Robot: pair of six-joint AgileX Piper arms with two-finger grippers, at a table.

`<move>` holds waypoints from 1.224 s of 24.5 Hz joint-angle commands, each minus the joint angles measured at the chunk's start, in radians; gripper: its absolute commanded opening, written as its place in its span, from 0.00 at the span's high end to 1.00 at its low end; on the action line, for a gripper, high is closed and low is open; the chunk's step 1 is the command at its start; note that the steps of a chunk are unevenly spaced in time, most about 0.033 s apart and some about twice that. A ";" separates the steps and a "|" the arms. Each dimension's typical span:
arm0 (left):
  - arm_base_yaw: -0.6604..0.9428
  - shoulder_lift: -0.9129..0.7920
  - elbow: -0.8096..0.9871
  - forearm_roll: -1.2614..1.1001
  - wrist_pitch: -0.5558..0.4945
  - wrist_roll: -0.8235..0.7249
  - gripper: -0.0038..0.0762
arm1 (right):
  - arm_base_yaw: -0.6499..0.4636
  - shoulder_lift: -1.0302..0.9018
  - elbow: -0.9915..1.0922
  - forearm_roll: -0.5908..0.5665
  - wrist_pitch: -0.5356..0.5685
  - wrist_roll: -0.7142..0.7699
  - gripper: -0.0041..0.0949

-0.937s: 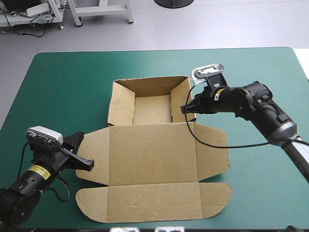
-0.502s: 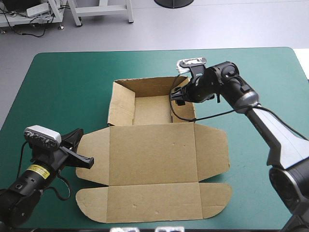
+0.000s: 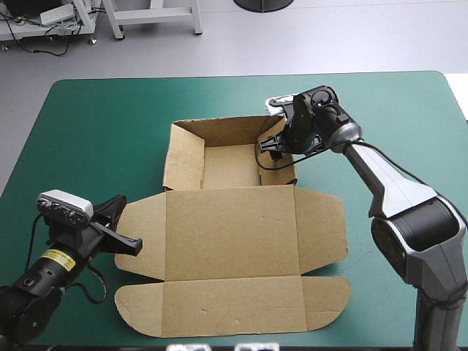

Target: Fold the box

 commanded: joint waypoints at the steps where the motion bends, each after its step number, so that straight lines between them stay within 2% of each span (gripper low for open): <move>1: -0.005 -0.001 -0.027 -0.002 -0.070 -0.002 0.96 | -0.015 -0.047 -0.034 0.018 -0.009 0.003 0.33; 2: -0.005 -0.001 -0.027 -0.002 -0.070 -0.002 0.96 | -0.017 -0.043 -0.033 0.030 -0.005 0.003 0.45; 3: -0.005 -0.001 -0.027 -0.002 -0.068 -0.002 0.96 | -0.017 -0.043 -0.033 0.034 -0.005 -0.002 0.50; 4: -0.005 -0.001 -0.027 -0.002 -0.068 -0.002 0.96 | -0.017 -0.042 -0.033 0.041 -0.001 -0.025 0.69; 5: -0.005 -0.001 -0.027 -0.002 -0.068 -0.002 0.96 | -0.017 -0.042 -0.033 0.043 0.004 -0.036 0.77; 6: -0.005 -0.001 -0.027 -0.002 -0.068 -0.002 0.96 | -0.017 -0.042 -0.033 0.054 0.014 -0.056 0.98; 11: -0.005 -0.001 -0.027 -0.002 -0.068 -0.002 0.96 | -0.027 -0.042 -0.033 0.000 0.041 -0.069 0.98; 15: -0.005 -0.001 -0.027 0.000 -0.068 -0.002 0.96 | -0.101 -0.044 -0.035 -0.046 0.062 -0.069 0.98; 17: -0.005 -0.001 -0.027 0.000 -0.066 -0.002 0.96 | -0.188 -0.044 -0.067 -0.073 0.101 -0.069 0.98; 24: -0.005 -0.001 -0.027 0.001 -0.060 -0.002 0.96 | -0.455 -0.055 -0.231 -0.088 0.101 -0.106 0.98; 27: -0.005 -0.001 -0.027 0.001 -0.062 -0.002 0.96 | -0.559 -0.055 -0.239 -0.113 0.101 -0.103 0.98; 30: -0.005 -0.001 -0.027 0.001 -0.062 -0.002 0.96 | -0.671 -0.044 -0.239 -0.081 0.101 -0.097 0.98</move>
